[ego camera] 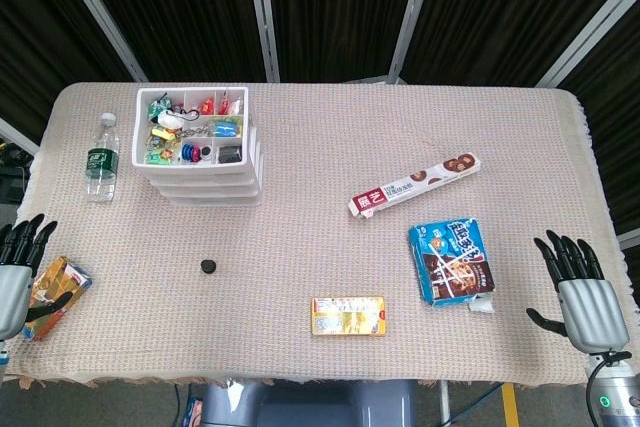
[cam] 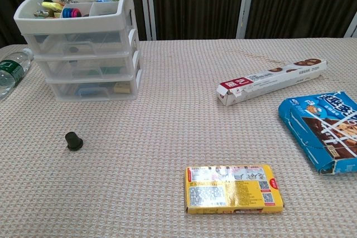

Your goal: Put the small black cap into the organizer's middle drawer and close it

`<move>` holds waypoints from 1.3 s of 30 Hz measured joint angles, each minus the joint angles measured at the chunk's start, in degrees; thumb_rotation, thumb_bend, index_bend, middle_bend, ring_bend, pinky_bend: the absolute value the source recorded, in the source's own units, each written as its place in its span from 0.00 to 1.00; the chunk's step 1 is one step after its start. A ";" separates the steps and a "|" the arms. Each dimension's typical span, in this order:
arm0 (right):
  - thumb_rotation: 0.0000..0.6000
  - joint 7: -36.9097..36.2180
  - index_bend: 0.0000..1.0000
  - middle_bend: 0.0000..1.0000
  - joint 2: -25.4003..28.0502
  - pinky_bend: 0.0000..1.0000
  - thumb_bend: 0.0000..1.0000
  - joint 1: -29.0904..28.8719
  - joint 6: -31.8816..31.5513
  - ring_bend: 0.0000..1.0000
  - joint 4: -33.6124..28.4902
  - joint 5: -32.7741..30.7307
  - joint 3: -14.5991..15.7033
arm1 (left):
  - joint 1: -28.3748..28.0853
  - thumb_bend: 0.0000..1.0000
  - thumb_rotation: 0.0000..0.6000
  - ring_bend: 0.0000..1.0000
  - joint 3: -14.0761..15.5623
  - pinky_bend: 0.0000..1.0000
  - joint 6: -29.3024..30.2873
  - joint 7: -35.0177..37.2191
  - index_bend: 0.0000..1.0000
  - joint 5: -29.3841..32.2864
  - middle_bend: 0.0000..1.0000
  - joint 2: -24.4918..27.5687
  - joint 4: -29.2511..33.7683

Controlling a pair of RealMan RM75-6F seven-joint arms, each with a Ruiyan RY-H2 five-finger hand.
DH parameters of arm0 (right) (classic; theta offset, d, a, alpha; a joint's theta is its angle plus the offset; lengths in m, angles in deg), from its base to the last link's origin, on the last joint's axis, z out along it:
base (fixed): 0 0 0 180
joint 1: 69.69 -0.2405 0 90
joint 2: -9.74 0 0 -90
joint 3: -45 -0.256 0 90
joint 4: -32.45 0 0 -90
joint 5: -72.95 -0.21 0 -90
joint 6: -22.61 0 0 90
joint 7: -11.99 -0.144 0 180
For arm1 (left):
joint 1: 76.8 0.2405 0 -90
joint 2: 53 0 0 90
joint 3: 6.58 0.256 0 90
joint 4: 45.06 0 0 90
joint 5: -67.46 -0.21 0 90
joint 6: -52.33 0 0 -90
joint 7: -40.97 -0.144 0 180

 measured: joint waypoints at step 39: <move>1.00 -0.11 0.06 0.00 -0.12 0.00 0.00 -0.12 0.34 0.00 -0.28 -0.36 -0.04 | -1.46 0.76 1.00 0.79 -1.91 0.69 -4.61 8.44 0.00 5.20 0.88 -0.25 6.07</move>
